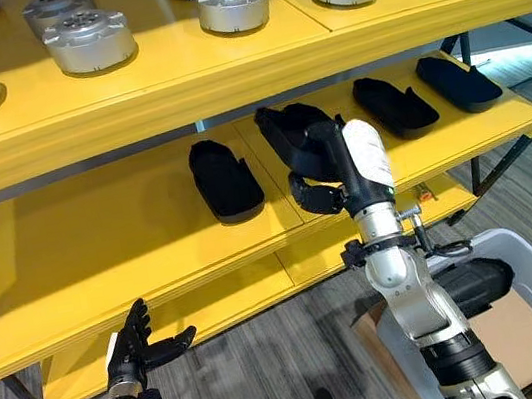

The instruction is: Move parts from the plastic box to the shelf.

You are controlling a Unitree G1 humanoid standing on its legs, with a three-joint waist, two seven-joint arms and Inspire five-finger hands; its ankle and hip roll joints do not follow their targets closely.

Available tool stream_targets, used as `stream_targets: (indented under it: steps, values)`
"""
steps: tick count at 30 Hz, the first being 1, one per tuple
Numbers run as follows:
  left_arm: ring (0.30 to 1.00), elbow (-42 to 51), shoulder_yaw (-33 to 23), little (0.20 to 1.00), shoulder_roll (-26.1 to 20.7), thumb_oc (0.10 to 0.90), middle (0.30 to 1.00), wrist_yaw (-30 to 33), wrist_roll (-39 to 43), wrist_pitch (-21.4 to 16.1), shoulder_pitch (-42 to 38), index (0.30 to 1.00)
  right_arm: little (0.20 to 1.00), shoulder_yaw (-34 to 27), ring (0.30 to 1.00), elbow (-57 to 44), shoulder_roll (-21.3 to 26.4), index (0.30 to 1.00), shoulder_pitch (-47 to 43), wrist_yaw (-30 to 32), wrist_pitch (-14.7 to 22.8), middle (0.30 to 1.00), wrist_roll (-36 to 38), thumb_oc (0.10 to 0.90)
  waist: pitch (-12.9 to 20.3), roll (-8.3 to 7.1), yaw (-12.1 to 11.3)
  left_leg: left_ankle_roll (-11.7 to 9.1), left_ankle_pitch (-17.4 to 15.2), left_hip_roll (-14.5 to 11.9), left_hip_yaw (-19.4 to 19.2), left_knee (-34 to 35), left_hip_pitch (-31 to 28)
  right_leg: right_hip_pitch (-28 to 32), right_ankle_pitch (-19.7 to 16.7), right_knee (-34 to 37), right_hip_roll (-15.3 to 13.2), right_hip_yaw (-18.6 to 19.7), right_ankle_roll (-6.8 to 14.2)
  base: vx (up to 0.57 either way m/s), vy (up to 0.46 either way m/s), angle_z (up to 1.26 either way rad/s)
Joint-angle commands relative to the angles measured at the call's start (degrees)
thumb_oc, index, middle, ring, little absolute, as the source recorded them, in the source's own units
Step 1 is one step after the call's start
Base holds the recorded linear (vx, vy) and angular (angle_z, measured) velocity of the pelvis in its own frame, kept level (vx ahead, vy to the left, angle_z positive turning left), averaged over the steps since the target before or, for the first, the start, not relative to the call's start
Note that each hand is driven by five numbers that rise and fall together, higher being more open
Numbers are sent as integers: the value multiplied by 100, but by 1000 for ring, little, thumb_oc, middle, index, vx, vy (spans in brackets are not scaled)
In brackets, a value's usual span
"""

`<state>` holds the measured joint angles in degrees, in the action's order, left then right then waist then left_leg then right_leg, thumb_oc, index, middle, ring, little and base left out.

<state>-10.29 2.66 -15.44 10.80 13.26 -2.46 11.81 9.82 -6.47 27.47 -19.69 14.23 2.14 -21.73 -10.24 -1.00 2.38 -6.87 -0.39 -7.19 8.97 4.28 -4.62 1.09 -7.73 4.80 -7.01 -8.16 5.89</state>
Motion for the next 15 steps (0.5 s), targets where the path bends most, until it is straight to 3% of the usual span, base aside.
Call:
stream_targets:
  steps: [1,7,8,9,10,11,13,15]
  values:
    - [1000,522,39,1000,-495,900,1000,100,162,-499,-219,1000,300,-40,300,-451,59,300,-1176,350,698,300,131,400,716,-23,-160,247,-567,-150,-584,-330,-204,-613,841,-1154,-265,90,227,1,-67,17]
    - [1000,496,-12,1000,-385,900,1000,147,349,-519,-130,1000,300,256,300,-412,54,300,-1463,275,746,300,153,400,573,-79,-266,79,-623,-277,-425,-1062,154,-581,1149,-1333,-62,-41,-3,-11,-177,25]
    - [1000,503,-45,1000,-399,900,1000,152,476,-542,-167,1000,300,326,300,-385,92,300,-1589,293,780,300,219,400,307,-158,-405,-160,-7,-151,-133,-2026,883,-461,1154,-1214,-18,-144,-164,-228,-205,38]
    - [1000,505,-21,1000,-442,900,1000,165,516,-538,-237,1000,300,320,300,-373,131,300,-1664,346,769,300,242,400,138,-230,-487,-193,278,-74,-39,-2424,1240,-458,1136,-1205,-70,-249,-223,-253,-251,48]
    - [1000,514,-13,1000,-448,900,1000,147,563,-540,-257,1000,300,322,300,-359,170,300,-1702,374,750,300,224,400,68,-279,-506,-141,301,-111,-110,-2491,1414,-462,1163,-1228,-104,-332,-242,-115,-127,61]
    - [1000,528,-16,1000,-450,900,1000,142,600,-527,-261,1000,300,342,300,-342,191,300,-1735,399,735,300,197,400,71,-298,-491,-95,304,-236,-149,-2337,1451,-493,1217,-1291,-125,-408,-232,24,-43,85]
    - [1000,497,30,1000,-460,900,1000,128,641,-511,-277,1000,300,333,300,-303,211,300,-1746,428,691,300,177,400,165,-238,-413,-115,520,-960,-508,-1443,1326,-487,1376,-1443,-170,-578,-164,91,37,84]
    - [1000,467,77,1000,-481,900,1000,140,601,-517,-280,1000,300,353,300,-237,235,300,-1798,452,660,300,159,400,190,-177,-419,-176,732,-1163,-553,-985,1282,-503,1433,-1541,-168,-591,-117,68,73,66]
